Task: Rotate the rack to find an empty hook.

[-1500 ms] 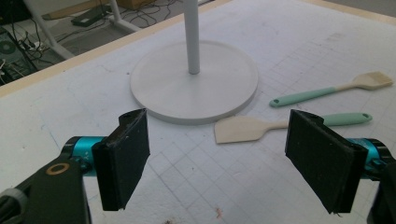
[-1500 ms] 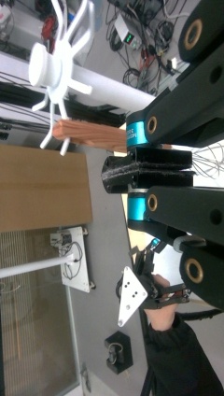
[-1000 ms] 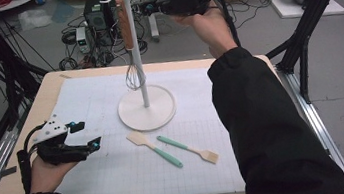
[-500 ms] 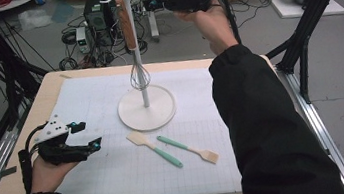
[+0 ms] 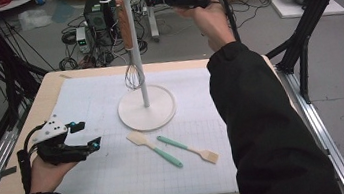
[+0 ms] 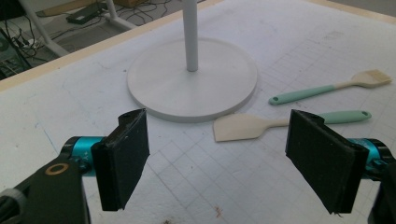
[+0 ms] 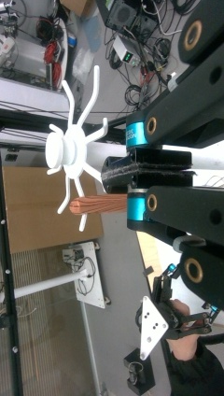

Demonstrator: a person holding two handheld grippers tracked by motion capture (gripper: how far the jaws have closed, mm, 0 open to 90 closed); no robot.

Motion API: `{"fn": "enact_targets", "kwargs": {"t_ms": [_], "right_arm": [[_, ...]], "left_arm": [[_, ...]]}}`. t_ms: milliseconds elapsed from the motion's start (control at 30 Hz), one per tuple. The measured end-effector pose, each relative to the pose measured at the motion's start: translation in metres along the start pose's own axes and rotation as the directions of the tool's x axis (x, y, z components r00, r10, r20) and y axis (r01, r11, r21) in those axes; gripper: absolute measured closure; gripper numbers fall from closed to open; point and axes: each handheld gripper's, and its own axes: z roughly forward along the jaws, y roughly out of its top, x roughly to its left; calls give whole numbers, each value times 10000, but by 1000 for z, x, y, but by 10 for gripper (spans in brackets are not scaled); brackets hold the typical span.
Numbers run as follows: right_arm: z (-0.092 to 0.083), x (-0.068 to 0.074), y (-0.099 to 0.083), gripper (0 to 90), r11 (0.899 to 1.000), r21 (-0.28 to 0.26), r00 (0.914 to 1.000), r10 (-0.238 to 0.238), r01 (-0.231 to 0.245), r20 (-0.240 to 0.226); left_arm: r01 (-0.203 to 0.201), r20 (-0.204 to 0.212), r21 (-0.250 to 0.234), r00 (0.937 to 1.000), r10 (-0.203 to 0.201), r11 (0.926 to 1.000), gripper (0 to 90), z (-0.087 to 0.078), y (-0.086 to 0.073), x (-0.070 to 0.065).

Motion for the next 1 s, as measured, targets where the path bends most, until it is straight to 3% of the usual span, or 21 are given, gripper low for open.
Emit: {"fn": "enact_targets", "kwargs": {"t_ms": [400, 1000], "right_arm": [[7, 0, -1, 898, 10000, 33, 10000, -28, 29, -12], [13, 11, 2, 899, 9997, 177, 9999, -160, 160, 13]], "left_arm": [[18, -9, -88, 10000, -18, 10000, 218, -2, 1, 0], [26, 15, -61, 10000, -26, 10000, 217, -1, 1, -1]]}}
